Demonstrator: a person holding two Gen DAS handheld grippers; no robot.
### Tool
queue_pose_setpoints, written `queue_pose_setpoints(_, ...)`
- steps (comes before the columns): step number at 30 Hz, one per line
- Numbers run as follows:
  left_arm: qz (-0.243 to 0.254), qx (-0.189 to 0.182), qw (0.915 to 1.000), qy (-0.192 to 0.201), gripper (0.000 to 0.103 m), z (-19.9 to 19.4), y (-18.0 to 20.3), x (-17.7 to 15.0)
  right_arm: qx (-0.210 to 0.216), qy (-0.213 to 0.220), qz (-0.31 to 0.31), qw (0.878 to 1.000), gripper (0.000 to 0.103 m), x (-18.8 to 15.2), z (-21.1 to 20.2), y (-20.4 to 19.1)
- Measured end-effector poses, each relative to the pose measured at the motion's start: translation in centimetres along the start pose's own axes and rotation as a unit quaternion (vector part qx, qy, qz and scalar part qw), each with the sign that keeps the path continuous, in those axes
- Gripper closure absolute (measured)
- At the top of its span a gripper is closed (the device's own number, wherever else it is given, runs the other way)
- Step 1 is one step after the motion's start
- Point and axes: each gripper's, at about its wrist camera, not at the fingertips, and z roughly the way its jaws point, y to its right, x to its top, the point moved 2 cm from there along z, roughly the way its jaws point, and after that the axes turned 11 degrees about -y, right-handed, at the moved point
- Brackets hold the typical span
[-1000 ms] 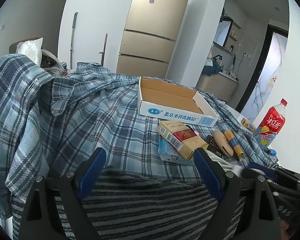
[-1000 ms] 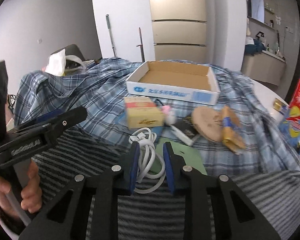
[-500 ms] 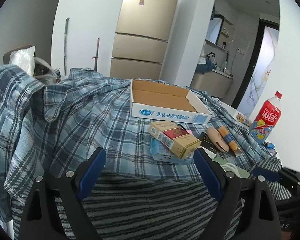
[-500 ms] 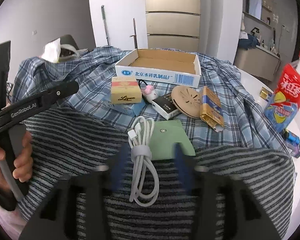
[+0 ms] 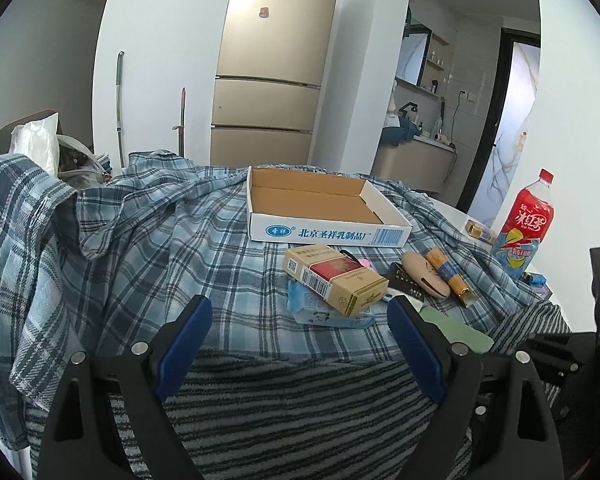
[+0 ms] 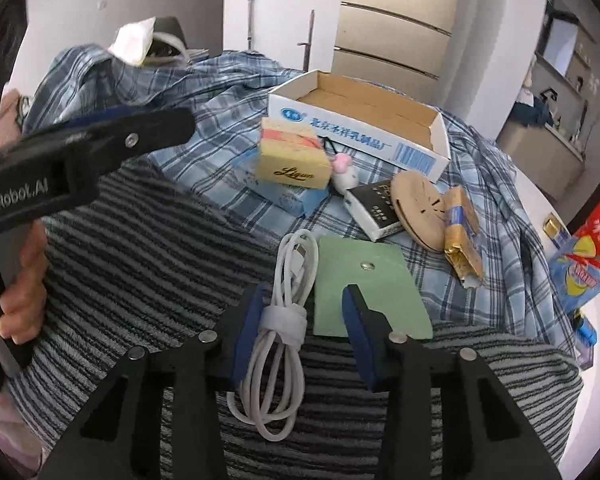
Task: Organize soft objects
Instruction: 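Lift the white cable with the right gripper while the left gripper approaches the green card pouch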
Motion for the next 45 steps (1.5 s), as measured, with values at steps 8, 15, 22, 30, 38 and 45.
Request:
queue_pose_setpoints(8, -0.002, 0.000, 1.0000, 0.001, 0.012, 0.0, 0.1, 0.0, 0.040, 0.006, 0.054, 0.998, 0.075, -1.2, -0.7, -0.6)
queue_pose_setpoints(15, -0.002, 0.000, 1.0000, 0.001, 0.012, 0.0, 0.0, 0.0, 0.046, 0.024, 0.113, 0.992, 0.075, -2.3, 0.6, -0.2)
queue_pose_setpoints(22, -0.002, 0.000, 1.0000, 0.001, 0.012, 0.0, 0.0, 0.0, 0.000, 0.014, 0.079, 0.997, 0.074, -2.1, 0.9, -1.3)
queue_pose_setpoints(30, 0.004, 0.013, 0.9999, 0.008, 0.012, -0.4, 0.2, 0.0, 0.014, 0.074, 0.110, 0.991, 0.083, -2.7, -1.6, 0.1)
queue_pose_setpoints(38, 0.051, 0.040, 0.9979, -0.012, 0.012, -1.3, 4.0, 0.3, -0.030, 0.126, 0.157, 0.979, 0.083, -1.5, -6.5, 5.8)
queue_pose_setpoints(45, 0.077, 0.058, 0.9949, -0.028, 0.012, -0.6, 6.8, 0.2, -0.041, 0.008, 0.194, 0.980, 0.083, -0.9, -2.6, 10.3)
